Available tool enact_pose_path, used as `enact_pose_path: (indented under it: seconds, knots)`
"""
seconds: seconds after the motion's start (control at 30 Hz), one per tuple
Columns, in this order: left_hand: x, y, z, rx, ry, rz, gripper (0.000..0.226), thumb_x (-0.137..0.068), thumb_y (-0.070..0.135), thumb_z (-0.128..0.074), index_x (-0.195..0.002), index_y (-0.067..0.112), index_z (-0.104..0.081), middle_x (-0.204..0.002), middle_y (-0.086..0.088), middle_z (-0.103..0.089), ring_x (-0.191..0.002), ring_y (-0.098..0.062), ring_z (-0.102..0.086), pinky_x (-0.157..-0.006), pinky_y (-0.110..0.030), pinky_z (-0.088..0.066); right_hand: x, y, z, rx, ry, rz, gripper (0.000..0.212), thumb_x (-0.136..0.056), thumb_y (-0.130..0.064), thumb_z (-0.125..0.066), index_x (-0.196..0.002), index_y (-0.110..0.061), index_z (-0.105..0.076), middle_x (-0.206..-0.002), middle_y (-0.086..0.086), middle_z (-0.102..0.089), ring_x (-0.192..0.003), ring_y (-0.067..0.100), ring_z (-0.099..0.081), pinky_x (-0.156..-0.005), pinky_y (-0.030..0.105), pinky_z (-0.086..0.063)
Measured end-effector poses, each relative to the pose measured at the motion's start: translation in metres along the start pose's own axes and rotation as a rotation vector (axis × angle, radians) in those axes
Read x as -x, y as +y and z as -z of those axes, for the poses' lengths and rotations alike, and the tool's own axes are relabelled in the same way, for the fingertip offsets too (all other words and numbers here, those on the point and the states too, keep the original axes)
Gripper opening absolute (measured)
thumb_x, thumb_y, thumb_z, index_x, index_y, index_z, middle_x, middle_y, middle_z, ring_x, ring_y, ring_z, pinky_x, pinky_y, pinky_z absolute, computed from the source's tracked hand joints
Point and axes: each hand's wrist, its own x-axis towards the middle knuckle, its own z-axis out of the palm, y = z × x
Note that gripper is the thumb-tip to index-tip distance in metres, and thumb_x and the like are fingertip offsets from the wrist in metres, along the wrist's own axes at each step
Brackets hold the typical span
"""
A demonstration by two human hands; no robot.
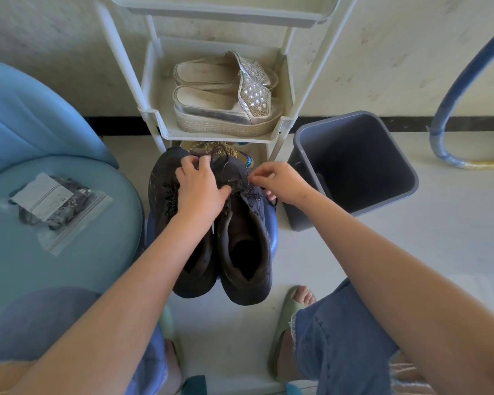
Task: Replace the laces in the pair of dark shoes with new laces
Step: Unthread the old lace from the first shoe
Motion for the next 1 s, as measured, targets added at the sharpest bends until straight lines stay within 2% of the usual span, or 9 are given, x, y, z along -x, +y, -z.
enact_pose_path:
  seconds: [0.13, 0.3, 0.47, 0.57, 0.6, 0.7, 0.8, 0.9, 1.0]
  knots:
    - [0.000, -0.001, -0.005, -0.066, -0.166, 0.012, 0.099, -0.079, 0.034, -0.073, -0.150, 0.007, -0.009, -0.145, -0.018, -0.026, -0.131, -0.035, -0.034, -0.102, -0.040, -0.035, -0.011, -0.008, -0.011, 0.136, -0.019, 0.126, 0.022, -0.092, -0.015, -0.061, -0.112, -0.013, -0.069, -0.088, -0.014, -0.057, -0.083, 0.005, -0.052, -0.082, 0.021, -0.042]
    - [-0.003, -0.005, -0.007, -0.175, -0.131, -0.028, 0.094, -0.083, 0.032, -0.068, -0.150, 0.006, -0.007, -0.127, -0.018, -0.055, -0.117, -0.036, -0.050, -0.086, -0.038, -0.043, -0.019, -0.007, -0.025, 0.295, -0.040, 0.143, 0.025, -0.083, -0.021, -0.073, -0.106, -0.011, -0.069, -0.092, -0.006, -0.049, -0.095, 0.017, -0.053, -0.086, 0.026, -0.043]
    - [0.002, -0.002, -0.012, -0.132, -0.062, -0.068, 0.083, -0.080, 0.028, -0.071, -0.143, 0.007, -0.020, -0.136, -0.017, -0.036, -0.109, -0.035, -0.054, -0.075, -0.031, -0.039, -0.021, -0.005, -0.028, 0.354, -0.129, 0.129, 0.038, -0.080, -0.031, -0.076, -0.108, -0.008, -0.066, -0.095, -0.003, -0.044, -0.090, 0.013, -0.044, -0.079, 0.025, -0.039]
    - [0.003, -0.003, -0.012, -0.174, -0.071, -0.062, 0.067, -0.084, 0.027, -0.065, -0.137, 0.004, -0.032, -0.122, -0.018, -0.054, -0.105, -0.034, -0.058, -0.072, -0.032, -0.039, -0.017, -0.008, -0.033, 0.251, -0.029, 0.145, 0.012, -0.081, -0.021, -0.074, -0.079, -0.021, -0.062, -0.077, -0.008, -0.053, -0.079, 0.016, -0.052, -0.070, 0.028, -0.043]
    - [0.003, -0.003, -0.011, -0.197, -0.073, -0.055, 0.059, -0.085, 0.027, -0.063, -0.133, 0.003, -0.037, -0.115, -0.018, -0.059, -0.102, -0.034, -0.059, -0.069, -0.032, -0.039, -0.015, -0.008, -0.033, 0.224, 0.021, 0.142, 0.020, -0.082, -0.018, -0.071, -0.072, -0.026, -0.055, -0.073, -0.009, -0.055, -0.075, 0.017, -0.054, -0.065, 0.028, -0.042]
    - [0.002, -0.003, -0.010, -0.244, -0.107, -0.036, 0.051, -0.088, 0.027, -0.058, -0.129, 0.002, -0.041, -0.108, -0.018, -0.061, -0.095, -0.034, -0.060, -0.066, -0.034, -0.040, -0.012, -0.002, -0.027, -0.093, 0.187, -0.032, 0.009, -0.093, -0.013, -0.060, -0.085, -0.014, -0.054, -0.079, 0.004, -0.063, -0.064, 0.018, -0.063, -0.066, 0.034, -0.055]
    - [0.001, -0.003, -0.009, -0.236, -0.126, -0.050, 0.052, -0.090, 0.026, -0.055, -0.133, 0.003, -0.036, -0.103, -0.015, -0.062, -0.088, -0.031, -0.059, -0.064, -0.034, -0.041, -0.008, 0.000, -0.022, -0.425, 0.197, -0.321, 0.013, -0.099, -0.016, -0.051, -0.092, -0.006, -0.054, -0.089, 0.013, -0.063, -0.052, 0.010, -0.061, -0.056, 0.021, -0.056]
    - [0.004, -0.002, -0.012, -0.284, -0.057, -0.094, 0.052, -0.091, 0.023, -0.054, -0.132, 0.000, -0.032, -0.098, -0.014, -0.062, -0.079, -0.029, -0.059, -0.061, -0.033, -0.040, -0.008, -0.002, -0.014, 0.024, 0.077, -0.083, 0.024, -0.094, -0.025, -0.059, -0.111, -0.009, -0.055, -0.108, 0.008, -0.055, -0.079, 0.014, -0.056, -0.073, 0.023, -0.050]
    - [0.007, -0.002, -0.015, -0.315, -0.021, -0.124, 0.046, -0.091, 0.025, -0.055, -0.124, -0.002, -0.036, -0.099, -0.014, -0.063, -0.084, -0.031, -0.063, -0.060, -0.031, -0.041, -0.007, -0.008, -0.012, 0.263, -0.049, 0.156, 0.025, -0.085, -0.028, -0.070, -0.106, -0.017, -0.064, -0.111, 0.003, -0.049, -0.103, 0.017, -0.041, -0.096, 0.028, -0.036]
